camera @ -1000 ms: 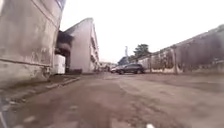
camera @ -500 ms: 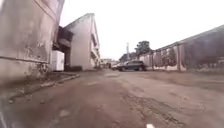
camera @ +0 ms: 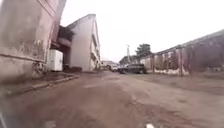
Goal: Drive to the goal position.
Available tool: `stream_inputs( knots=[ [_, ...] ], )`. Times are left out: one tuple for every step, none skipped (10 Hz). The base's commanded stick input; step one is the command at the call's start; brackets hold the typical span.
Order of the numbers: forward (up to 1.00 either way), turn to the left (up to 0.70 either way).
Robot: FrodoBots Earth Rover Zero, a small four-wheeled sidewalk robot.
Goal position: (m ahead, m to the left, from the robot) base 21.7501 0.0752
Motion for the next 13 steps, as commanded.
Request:
stream_inputs(
  knots=[
    [0.70, 0.00],
    [0.70, 0.00],
    [0.70, 0.00],
    [0.70, 0.00],
    [0.70, 0.00],
    [0.70, 0.00],
    [0.70, 0.00],
    [0.70, 0.00],
    [0.70, 0.00],
    [0.70, 0.00],
    [0.70, 0.00],
    [0.70, 0.00],
    [0.70, 0.00]
  ],
)
